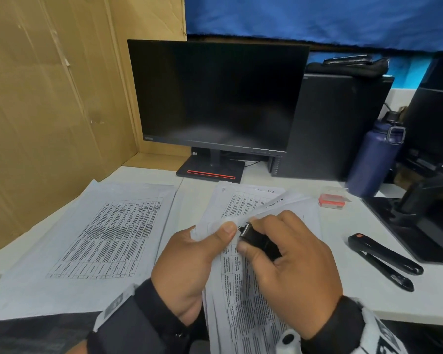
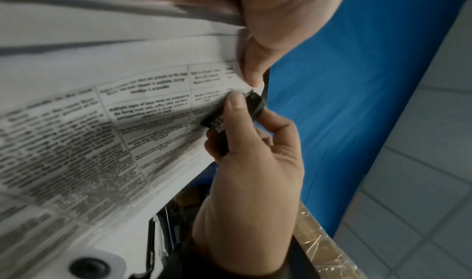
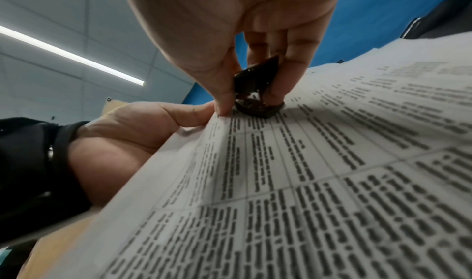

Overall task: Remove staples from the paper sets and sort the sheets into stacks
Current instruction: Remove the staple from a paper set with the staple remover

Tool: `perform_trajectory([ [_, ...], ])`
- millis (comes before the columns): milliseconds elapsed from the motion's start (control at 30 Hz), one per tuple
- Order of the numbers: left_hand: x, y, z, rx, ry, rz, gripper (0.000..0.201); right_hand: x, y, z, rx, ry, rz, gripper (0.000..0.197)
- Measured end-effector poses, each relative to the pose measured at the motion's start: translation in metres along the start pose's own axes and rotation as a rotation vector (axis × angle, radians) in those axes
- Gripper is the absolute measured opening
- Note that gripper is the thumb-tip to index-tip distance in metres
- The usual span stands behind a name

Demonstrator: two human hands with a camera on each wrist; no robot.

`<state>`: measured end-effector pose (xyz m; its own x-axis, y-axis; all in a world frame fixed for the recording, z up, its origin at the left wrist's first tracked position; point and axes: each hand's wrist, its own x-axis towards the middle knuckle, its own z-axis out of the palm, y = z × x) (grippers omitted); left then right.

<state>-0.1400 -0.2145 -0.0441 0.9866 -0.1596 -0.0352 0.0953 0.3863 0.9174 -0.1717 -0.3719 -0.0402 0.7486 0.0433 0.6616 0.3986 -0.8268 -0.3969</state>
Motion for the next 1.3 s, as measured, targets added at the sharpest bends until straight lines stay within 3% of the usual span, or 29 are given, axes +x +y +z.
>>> perform_trajectory([
  [167,-0.001,0.0,0.001,0.003,-0.002,-0.007,0.019,0.0,0.0,0.0,0.051,-0.017,0.026,0.018],
  [400,0.002,0.002,-0.003,-0.045,-0.04,-0.145,0.03,0.001,-0.007,-0.003,-0.076,-0.014,-0.02,0.014],
  [500,0.003,0.003,-0.006,-0.019,-0.041,-0.12,0.026,-0.001,-0.006,0.0,-0.06,-0.009,-0.009,0.015],
  [667,0.004,0.0,-0.007,0.033,-0.012,-0.03,0.023,-0.001,0.002,0.006,0.241,-0.069,0.173,0.017],
  [833,0.009,-0.004,-0.009,0.003,0.012,-0.048,0.024,0.008,0.007,0.011,0.589,-0.169,0.371,0.013],
  [1167,0.018,-0.011,-0.017,0.02,0.03,-0.117,0.032,0.011,0.016,0.015,0.738,-0.227,0.455,0.009],
  [1300,0.022,-0.015,-0.022,-0.004,0.004,-0.183,0.038,0.013,0.022,0.023,0.819,-0.28,0.568,0.004],
])
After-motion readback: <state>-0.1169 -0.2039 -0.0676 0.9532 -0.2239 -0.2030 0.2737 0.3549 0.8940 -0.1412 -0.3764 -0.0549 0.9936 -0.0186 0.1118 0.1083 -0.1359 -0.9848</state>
